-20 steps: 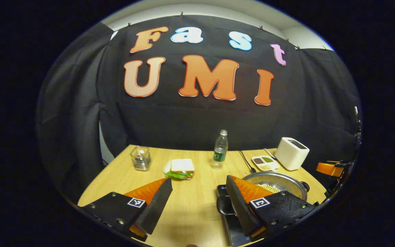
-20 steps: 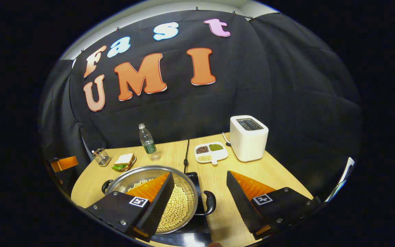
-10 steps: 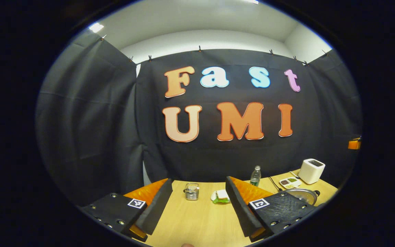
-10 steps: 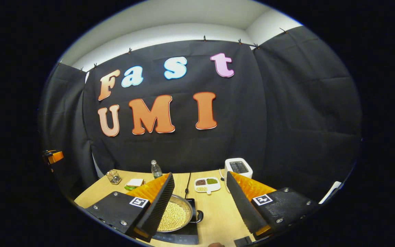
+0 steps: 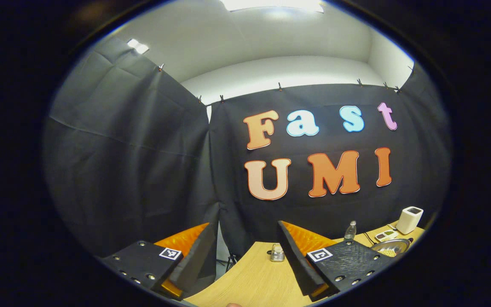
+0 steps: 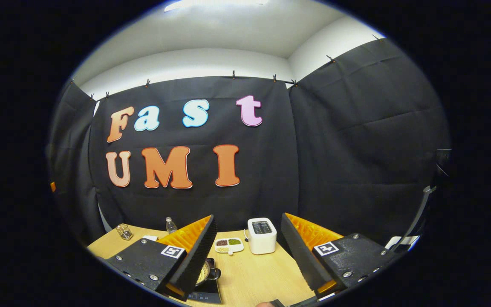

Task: First push the handle of the pot to place it horizontally, then grasp the pot with both hands and set it on the induction cooktop.

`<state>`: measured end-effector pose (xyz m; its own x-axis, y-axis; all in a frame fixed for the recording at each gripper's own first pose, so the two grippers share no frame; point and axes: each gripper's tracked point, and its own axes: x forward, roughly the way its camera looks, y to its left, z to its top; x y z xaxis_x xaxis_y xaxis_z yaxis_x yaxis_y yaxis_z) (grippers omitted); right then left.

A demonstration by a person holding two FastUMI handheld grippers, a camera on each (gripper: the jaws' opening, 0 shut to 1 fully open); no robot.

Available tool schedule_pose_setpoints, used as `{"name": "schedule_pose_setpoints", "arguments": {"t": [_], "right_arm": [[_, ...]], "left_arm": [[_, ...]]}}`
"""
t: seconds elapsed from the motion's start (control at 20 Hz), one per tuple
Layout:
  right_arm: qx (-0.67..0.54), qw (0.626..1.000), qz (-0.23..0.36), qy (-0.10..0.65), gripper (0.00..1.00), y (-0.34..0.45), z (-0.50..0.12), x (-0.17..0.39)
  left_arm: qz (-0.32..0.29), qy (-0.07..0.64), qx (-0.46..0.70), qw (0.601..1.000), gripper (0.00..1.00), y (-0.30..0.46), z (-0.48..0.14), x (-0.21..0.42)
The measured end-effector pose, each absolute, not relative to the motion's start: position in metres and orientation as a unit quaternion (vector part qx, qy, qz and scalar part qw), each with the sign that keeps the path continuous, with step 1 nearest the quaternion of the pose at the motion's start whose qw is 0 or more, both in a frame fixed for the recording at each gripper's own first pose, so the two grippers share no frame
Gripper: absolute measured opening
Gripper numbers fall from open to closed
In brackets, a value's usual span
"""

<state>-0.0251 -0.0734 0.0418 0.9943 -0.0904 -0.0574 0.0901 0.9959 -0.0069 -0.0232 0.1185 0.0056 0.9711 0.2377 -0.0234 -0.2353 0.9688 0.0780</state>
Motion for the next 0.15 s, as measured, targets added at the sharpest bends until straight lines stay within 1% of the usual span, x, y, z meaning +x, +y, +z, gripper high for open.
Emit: {"name": "schedule_pose_setpoints", "arguments": {"t": [0.05, 0.15], "right_arm": [[-0.004, 0.999, -0.039, 0.028, 0.95, -0.069, 0.041, -0.028], [0.0, 0.999, -0.025, 0.03, 0.95, -0.059, 0.041, -0.03]], "left_arm": [[0.115, 0.02, 0.034, 0.993, 0.89, 0.113, 0.004, -0.023], [0.098, 0.029, 0.021, 0.995, 0.91, 0.101, -0.002, -0.023]]}}
